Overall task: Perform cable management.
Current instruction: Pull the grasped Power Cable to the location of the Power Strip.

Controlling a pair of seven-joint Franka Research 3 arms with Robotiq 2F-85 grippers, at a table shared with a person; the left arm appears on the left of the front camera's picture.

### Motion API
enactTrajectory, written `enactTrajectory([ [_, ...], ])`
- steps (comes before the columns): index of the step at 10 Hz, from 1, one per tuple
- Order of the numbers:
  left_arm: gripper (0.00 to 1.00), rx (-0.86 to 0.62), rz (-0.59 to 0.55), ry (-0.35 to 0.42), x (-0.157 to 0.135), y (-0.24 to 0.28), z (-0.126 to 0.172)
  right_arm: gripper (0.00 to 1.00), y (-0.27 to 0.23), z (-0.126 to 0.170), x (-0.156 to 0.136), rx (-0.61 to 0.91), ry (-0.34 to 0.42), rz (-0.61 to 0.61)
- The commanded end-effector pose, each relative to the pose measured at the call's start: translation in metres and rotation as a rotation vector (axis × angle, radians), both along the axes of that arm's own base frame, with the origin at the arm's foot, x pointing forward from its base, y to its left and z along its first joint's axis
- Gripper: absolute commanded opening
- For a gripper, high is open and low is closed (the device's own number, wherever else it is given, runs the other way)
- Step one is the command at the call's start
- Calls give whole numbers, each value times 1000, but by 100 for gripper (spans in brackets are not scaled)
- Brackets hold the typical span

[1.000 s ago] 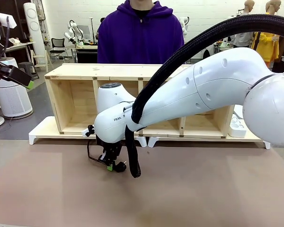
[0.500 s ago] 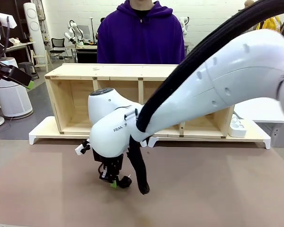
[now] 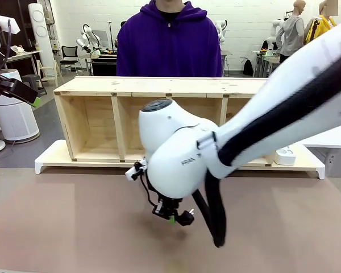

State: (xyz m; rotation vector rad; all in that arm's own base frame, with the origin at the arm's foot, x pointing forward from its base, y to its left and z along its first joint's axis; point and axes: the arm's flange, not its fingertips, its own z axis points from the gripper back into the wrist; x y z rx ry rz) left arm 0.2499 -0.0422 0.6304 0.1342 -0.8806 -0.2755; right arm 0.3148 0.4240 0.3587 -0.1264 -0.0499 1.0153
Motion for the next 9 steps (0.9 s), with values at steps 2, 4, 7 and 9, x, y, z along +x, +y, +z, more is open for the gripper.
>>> enactTrajectory([
  [2,100,4,-3,-12,2,-1,1,15,-46,15,-48,48,-44,-138],
  [4,100,4,-3,-12,2,-1,1,15,-65,22,-63,67,-80,-199],
  [7,100,4,-3,-12,2,-1,1,15,-43,16,-41,29,-31,-128],
  [9,100,4,-3,-12,2,-1,1,15,-43,16,-41,29,-31,-128],
])
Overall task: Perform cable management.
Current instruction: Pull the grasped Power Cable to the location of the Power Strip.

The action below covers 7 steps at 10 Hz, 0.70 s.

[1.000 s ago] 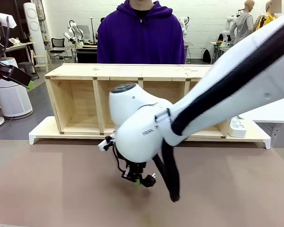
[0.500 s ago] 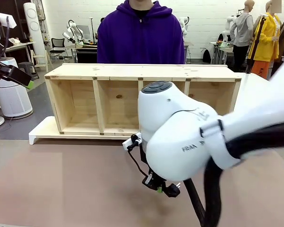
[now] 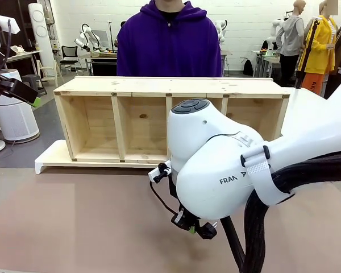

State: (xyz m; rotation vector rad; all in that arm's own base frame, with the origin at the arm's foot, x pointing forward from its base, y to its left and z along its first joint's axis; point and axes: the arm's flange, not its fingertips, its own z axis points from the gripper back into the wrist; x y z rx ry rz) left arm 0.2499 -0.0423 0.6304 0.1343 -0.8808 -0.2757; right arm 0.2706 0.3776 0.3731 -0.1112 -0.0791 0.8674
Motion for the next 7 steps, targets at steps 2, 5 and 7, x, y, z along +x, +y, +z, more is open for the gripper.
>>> enactTrajectory([
  [2,100,4,-3,-12,2,-1,1,15,0,0,0,0,0,0],
  [5,100,4,-3,-12,2,-1,1,15,-58,3,-44,30,-14,-68],
  [7,100,4,-3,-12,2,-1,1,15,-92,9,-49,52,-25,-157],
])
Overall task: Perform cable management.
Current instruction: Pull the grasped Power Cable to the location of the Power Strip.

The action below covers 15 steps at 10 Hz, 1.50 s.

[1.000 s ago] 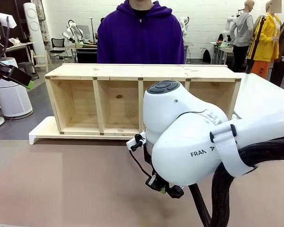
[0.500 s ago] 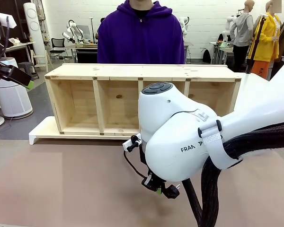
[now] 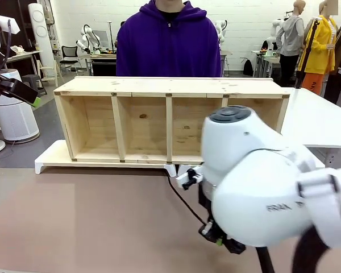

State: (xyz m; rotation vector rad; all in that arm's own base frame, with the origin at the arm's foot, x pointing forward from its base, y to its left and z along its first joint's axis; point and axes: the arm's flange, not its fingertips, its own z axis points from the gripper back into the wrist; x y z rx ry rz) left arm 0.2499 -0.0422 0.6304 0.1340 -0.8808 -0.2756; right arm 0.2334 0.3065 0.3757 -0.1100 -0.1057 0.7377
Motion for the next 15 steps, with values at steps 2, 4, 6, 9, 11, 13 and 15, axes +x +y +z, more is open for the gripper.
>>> enactTrajectory([
  [2,100,4,-3,-12,2,-1,1,15,-73,11,-9,64,3,-161],
  [4,100,4,-3,-12,2,-1,1,15,-126,21,-3,113,-27,-306],
  [6,100,4,-3,-12,2,-1,1,15,-168,25,9,127,-41,-408],
  [9,100,4,-3,-12,2,-1,1,15,-208,29,15,119,-35,-493],
  [11,100,4,-3,-12,2,-1,1,15,-234,30,31,86,-94,-555],
  [13,100,4,-3,-12,2,-1,1,15,-242,32,38,87,-159,-576],
  [15,100,4,-3,-12,2,-1,1,15,-265,46,56,58,-340,-636],
])
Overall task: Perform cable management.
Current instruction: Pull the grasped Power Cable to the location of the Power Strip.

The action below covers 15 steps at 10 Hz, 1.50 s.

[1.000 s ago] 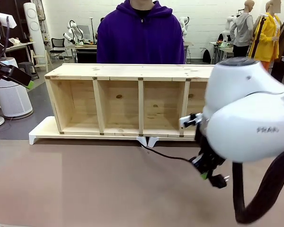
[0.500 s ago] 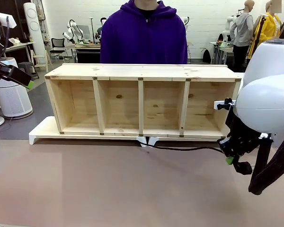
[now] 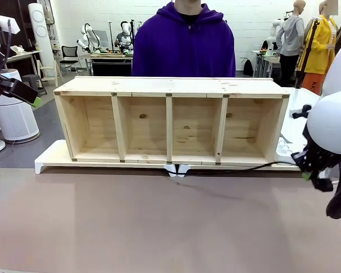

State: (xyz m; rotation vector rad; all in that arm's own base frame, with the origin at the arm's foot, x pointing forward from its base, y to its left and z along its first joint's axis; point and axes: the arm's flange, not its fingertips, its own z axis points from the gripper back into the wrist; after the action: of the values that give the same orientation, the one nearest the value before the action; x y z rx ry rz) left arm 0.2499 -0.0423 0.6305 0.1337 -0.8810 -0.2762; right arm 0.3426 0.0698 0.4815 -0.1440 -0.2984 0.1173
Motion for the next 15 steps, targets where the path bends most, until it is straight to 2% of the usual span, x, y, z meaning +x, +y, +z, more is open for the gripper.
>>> enactTrajectory([
  [1,100,4,-2,-12,2,0,1,15,-30,-51,-47,-45,-143,-2],
  [3,100,4,-2,-12,2,0,1,15,-34,-34,-25,-94,-230,-6],
  [5,100,4,-2,-12,2,0,1,15,-32,-25,2,-83,-273,18],
  [9,100,4,-2,-12,2,0,1,15,-29,-15,45,-78,-248,2],
  [11,100,4,-2,-12,2,0,1,15,-25,-10,44,-87,-255,8],
  [12,100,4,-2,-12,2,0,1,15,-30,-8,49,-48,-219,16],
  [15,100,4,-2,-12,2,0,1,15,-30,-8,49,-48,-219,16],
])
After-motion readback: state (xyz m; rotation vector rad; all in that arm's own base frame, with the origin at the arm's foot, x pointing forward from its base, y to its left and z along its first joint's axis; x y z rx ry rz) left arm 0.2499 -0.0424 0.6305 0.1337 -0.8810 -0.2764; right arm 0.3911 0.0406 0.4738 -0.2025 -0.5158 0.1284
